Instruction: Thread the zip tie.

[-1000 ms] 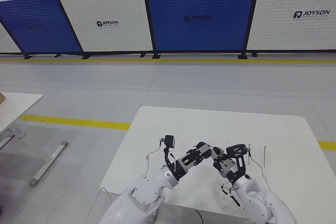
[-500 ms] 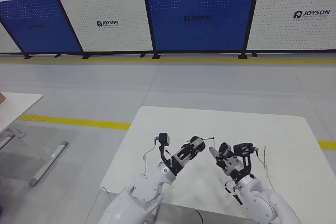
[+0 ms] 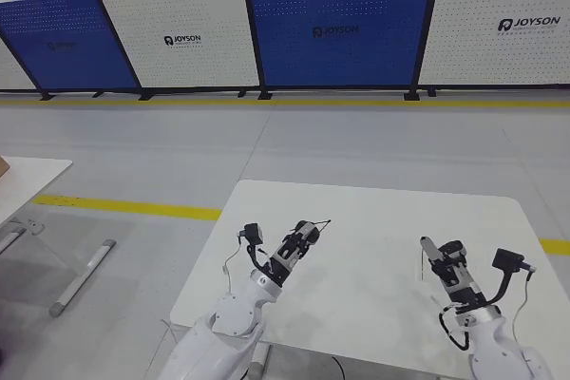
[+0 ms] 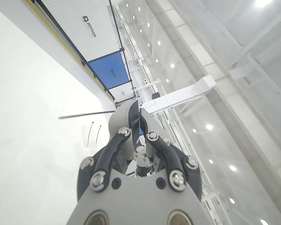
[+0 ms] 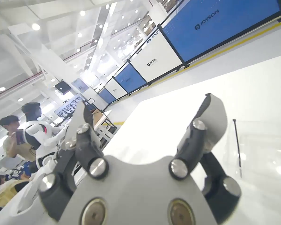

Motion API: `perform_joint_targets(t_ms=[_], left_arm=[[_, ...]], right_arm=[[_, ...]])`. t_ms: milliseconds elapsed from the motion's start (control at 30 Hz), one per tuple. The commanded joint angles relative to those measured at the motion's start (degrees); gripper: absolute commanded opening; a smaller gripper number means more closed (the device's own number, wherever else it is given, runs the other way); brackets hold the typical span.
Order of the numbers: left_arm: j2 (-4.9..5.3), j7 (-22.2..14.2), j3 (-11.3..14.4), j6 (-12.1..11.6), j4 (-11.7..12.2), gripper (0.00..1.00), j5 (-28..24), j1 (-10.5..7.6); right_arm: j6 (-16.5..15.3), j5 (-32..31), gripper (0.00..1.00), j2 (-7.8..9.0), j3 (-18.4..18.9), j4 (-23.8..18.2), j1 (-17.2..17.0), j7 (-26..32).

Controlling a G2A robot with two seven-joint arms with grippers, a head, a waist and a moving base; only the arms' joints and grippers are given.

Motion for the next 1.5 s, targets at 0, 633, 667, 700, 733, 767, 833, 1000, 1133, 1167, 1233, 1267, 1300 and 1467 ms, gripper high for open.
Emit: perform_joint_targets(t_ms=[0,633,667,700,733,767,833,1000,1133,1167,1233,1267,1300,1467], left_arm=[[0.00,-0.05,0.02,-0.04,-0.02,0.00,-0.06,-0.01],[0.20,8.15,-2.34,-0.82,2.34,0.00,13.44,0.25],[0.24,8.43,-2.51,-0.62,2.67,0.00,14.71,0.26],[0.30,8.77,-2.76,-0.23,3.17,0.00,16.28,0.26],[0.36,8.92,-2.88,0.42,3.77,0.00,18.21,0.22],[0.41,9.01,-2.84,1.39,4.28,0.00,20.33,0.07],[0.37,9.46,-2.80,1.50,4.33,0.00,20.72,0.00],[0.37,9.46,-2.80,1.50,4.33,0.00,20.72,0.00],[0.37,9.32,-2.78,1.92,4.54,0.00,21.22,-0.10],[0.38,8.99,-2.67,2.30,4.84,0.00,21.99,-0.23],[0.37,6.95,-2.38,3.34,5.34,0.00,21.41,-0.41],[0.40,6.49,-2.57,3.90,5.56,0.00,21.55,-0.60],[0.45,6.56,-2.75,4.62,5.93,0.00,22.59,-0.79],[0.48,6.44,-2.78,7.32,7.00,0.00,25.71,-1.29]], right_arm=[[0.00,-0.08,1.00,-0.01,-0.06,-0.01,0.03,-0.01],[4.93,7.96,1.00,-0.22,4.09,2.44,0.47,-3.87],[5.26,8.38,1.00,-0.22,4.51,2.76,0.45,-4.07],[5.42,8.56,1.00,-0.23,4.63,2.87,0.43,-4.21],[5.42,8.56,1.00,-0.23,4.63,2.87,0.43,-4.21],[5.42,8.56,1.00,-0.23,4.63,2.87,0.43,-4.21],[5.42,8.56,1.00,-0.23,4.63,2.87,0.43,-4.21],[5.42,8.56,1.00,-0.23,4.63,2.87,0.43,-4.21],[5.42,8.56,1.00,-0.23,4.63,2.87,0.43,-4.21],[5.42,8.56,1.00,-0.23,4.63,2.87,0.43,-4.21],[5.42,8.56,1.00,-0.23,4.63,2.87,0.43,-4.21],[5.42,8.56,1.00,-0.23,4.63,2.87,0.43,-4.21],[5.42,8.56,1.00,-0.23,4.63,2.87,0.43,-4.21],[5.42,8.56,1.00,-0.23,4.63,2.87,0.43,-4.21]])
